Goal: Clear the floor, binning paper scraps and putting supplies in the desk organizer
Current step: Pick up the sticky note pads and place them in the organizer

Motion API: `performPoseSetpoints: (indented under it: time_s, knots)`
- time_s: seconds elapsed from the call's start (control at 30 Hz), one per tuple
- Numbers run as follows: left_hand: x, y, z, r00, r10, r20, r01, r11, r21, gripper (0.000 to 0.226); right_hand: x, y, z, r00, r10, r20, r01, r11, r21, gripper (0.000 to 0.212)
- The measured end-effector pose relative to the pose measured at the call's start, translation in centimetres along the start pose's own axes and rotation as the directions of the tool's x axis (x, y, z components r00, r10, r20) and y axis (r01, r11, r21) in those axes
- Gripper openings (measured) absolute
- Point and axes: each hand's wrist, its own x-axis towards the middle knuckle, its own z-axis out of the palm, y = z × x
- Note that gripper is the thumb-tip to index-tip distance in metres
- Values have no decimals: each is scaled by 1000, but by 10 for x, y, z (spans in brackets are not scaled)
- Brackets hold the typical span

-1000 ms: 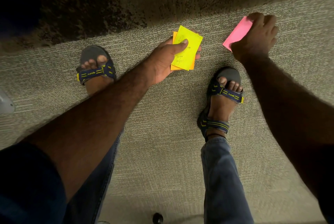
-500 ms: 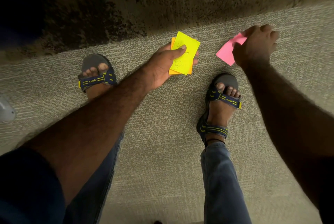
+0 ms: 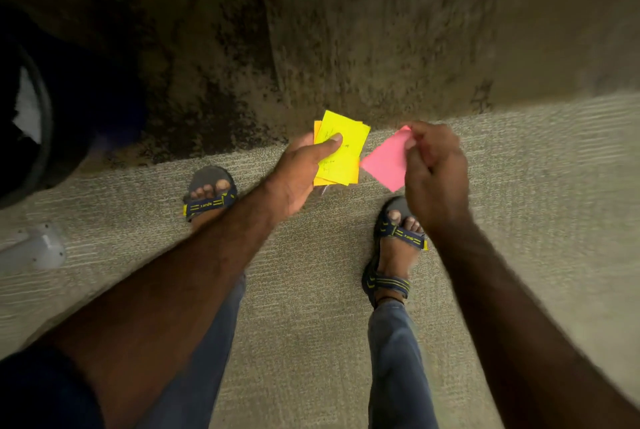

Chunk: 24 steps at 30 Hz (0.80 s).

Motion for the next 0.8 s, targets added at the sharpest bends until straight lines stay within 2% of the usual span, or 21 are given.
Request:
performPoseSetpoints:
  time_s: [0.1,0.17,0.3,0.37,0.47,0.6,0.8]
  knots:
    - [-33,28,16,995,62,74,-65,997,43,25,-10,-56,-22,993,-114,39,116,991,-59,35]
    - [-59,49,26,989,104,101,-111,991,73,22,-15,-94,-41,988,-149,41,151,987,-59,38]
    - [-108,85,42,984,135,113,-144,987,76,25,-24,-161,-80,981,-140,137,132,989,63,41]
    - [-131,100,49,983,141,113,-150,986,69,18,-30,-187,-100,971,-130,199,99,982,159,41]
    - [-168,118,62,983,141,117,-147,988,48,18,-41,-216,-128,973,-140,183,100,973,210,41]
    - [-223,136,82,976,146,163,-150,989,13,39,-60,-245,-162,976,-155,151,125,974,187,36]
    - [-298,153,122,974,179,137,-173,983,-56,36,-90,-279,-210,960,-250,127,231,962,148,32]
